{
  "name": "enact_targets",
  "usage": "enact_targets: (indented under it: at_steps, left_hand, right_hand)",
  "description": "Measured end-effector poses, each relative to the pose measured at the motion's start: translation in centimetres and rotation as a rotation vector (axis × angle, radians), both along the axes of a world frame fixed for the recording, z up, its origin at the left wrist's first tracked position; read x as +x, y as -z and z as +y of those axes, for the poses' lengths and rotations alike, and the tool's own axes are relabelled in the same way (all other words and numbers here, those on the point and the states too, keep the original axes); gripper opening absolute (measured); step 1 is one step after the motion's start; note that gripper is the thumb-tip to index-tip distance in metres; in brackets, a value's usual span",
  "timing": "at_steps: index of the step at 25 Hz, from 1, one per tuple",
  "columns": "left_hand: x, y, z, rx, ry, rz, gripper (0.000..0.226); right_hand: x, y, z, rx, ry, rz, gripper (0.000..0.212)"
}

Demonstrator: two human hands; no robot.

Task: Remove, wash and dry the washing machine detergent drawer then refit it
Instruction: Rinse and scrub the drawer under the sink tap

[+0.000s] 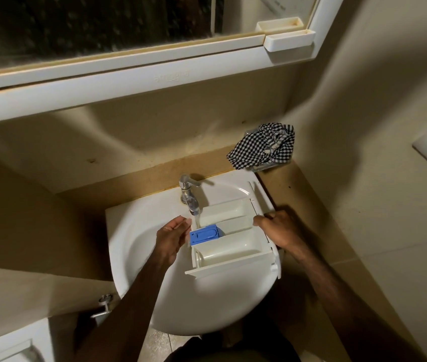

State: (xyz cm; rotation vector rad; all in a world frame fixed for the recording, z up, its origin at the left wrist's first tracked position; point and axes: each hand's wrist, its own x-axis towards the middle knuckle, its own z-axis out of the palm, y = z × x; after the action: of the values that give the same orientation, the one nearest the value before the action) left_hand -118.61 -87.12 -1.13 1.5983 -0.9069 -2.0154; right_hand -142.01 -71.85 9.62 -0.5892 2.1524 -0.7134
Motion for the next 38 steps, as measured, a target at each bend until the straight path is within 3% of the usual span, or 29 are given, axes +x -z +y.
enact_targets:
  at_steps: [4, 9, 14, 18, 21, 23, 26, 28, 31, 33, 36, 38]
  left_hand:
    - [-0.9, -0.1, -0.2, -0.006, 0.065, -0.133, 0.01]
    - [-0.4, -0.1, -2.0, 0.088, 0.184, -0.059, 0.032]
    - [-1.5, -0.6, -3.8, -0.025, 0.267, -0.258, 0.018]
    - [-1.5, -1.9, -5.3, -0.052, 0.525, -0.439, 0.005]
    - [-1.1, -2.9, -6.0, -0.07, 0.703, -0.449, 0.007]
    - [-0.4, -3.3, -6.3, -0.012, 0.68, -0.362, 0.012]
    - [0.5, -3.1, -5.8, 0.125, 0.495, -0.239, 0.015]
    - [0.5, -2.4, -5.0, 0.109, 0.378, -0.26, 0.018]
    - [-0.1, -1.8, -2.8, -0.077, 0.076, -0.301, 0.009]
    - [-0.2, -2.6, -0.5, -0.342, -0.042, -0.34, 0.007]
    - [0.5, -3.9, 3.0, -0.904, 0.201, -0.552, 0.025]
    - [1.1, -3.1, 3.6, -1.194, 0.458, -0.69, 0.036]
  right_hand:
    - [0.7, 0.6, 0.6, -0.037, -0.005, 0.042, 0.029]
    - [2.1, 1.9, 1.2, -0.05, 0.063, 0.108, 0.03]
    - [3.9, 3.2, 1.3, -0.1, 0.104, 0.153, 0.032]
    - [4.5, 3.7, 1.7, -0.115, 0.122, 0.153, 0.029]
    - [4.9, 3.7, 1.7, -0.111, 0.128, 0.152, 0.054]
    - [4.9, 3.9, 1.7, -0.1, 0.13, 0.15, 0.059]
    - [5.4, 4.2, 1.8, -0.118, 0.138, 0.142, 0.04]
    - [5.9, 4.5, 2.0, -0.132, 0.159, 0.159, 0.039]
    - [6.7, 4.9, 2.0, -0.14, 0.189, 0.156, 0.037]
    - [7.1, 5.0, 1.9, -0.156, 0.209, 0.125, 0.046]
    - [7.5, 5.4, 1.8, -0.162, 0.234, 0.095, 0.064]
    - [7.9, 5.1, 1.2, -0.158, 0.256, 0.045, 0.053]
